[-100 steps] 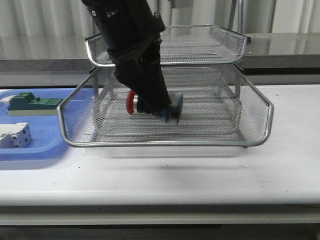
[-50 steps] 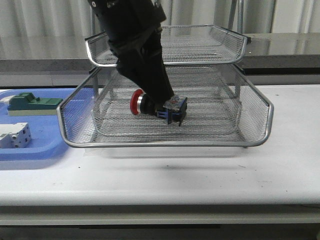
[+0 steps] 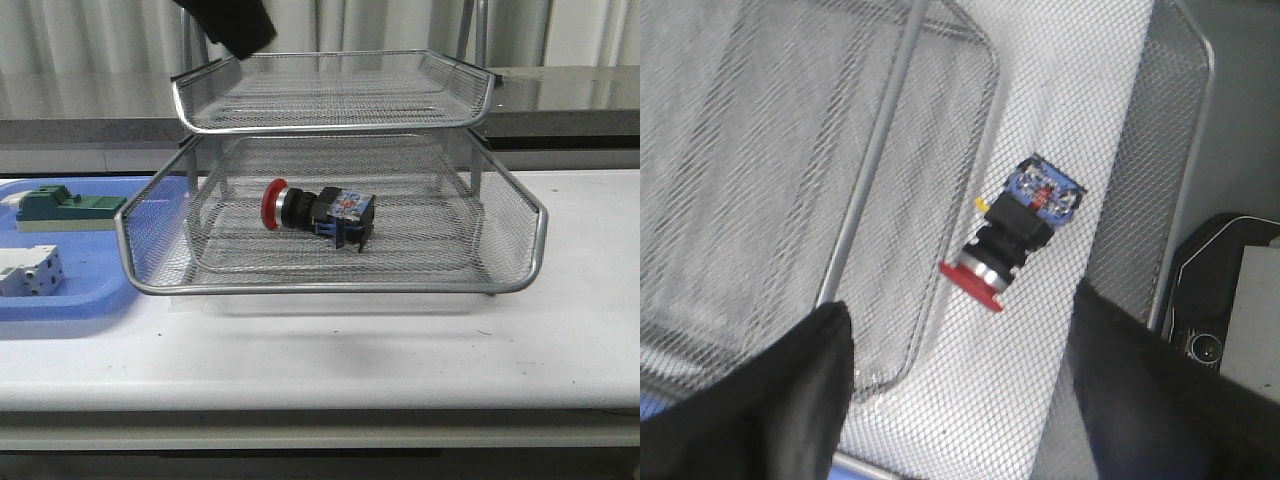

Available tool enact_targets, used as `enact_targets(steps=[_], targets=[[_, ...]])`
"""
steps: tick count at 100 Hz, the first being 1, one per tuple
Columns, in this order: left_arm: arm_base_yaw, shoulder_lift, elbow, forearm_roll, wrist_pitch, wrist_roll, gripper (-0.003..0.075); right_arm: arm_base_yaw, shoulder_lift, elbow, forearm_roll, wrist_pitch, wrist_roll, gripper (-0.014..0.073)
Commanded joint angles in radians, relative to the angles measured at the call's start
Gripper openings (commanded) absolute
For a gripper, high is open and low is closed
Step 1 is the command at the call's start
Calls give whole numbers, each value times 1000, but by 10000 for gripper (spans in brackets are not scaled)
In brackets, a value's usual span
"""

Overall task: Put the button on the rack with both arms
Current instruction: 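Open the left gripper, release the button, and withdraw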

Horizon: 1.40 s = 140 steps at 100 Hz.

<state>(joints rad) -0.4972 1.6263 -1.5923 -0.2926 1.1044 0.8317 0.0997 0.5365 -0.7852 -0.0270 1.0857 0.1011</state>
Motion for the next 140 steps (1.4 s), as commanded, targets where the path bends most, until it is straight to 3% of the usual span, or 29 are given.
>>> enact_targets(steps=[1, 29, 62, 101, 124, 140], targets=[[46, -83, -16, -26, -7, -27, 439, -2, 3, -34, -12, -50, 2, -70], [241, -257, 152, -26, -41, -44, 439, -2, 3, -34, -12, -50, 2, -70], [417, -573, 463, -92, -356, -85, 439, -2, 3, -34, -12, -50, 2, -70], [434, -1001, 901, -209, -784, -105, 439, -2, 3, -34, -12, -50, 2, -70], [434, -1232, 1138, -422, -1034, -105, 439, -2, 3, -34, -12, -50, 2, -70], [434, -1309, 1240, -476, -1125, -105, 439, -2, 3, -34, -12, -50, 2, -70]])
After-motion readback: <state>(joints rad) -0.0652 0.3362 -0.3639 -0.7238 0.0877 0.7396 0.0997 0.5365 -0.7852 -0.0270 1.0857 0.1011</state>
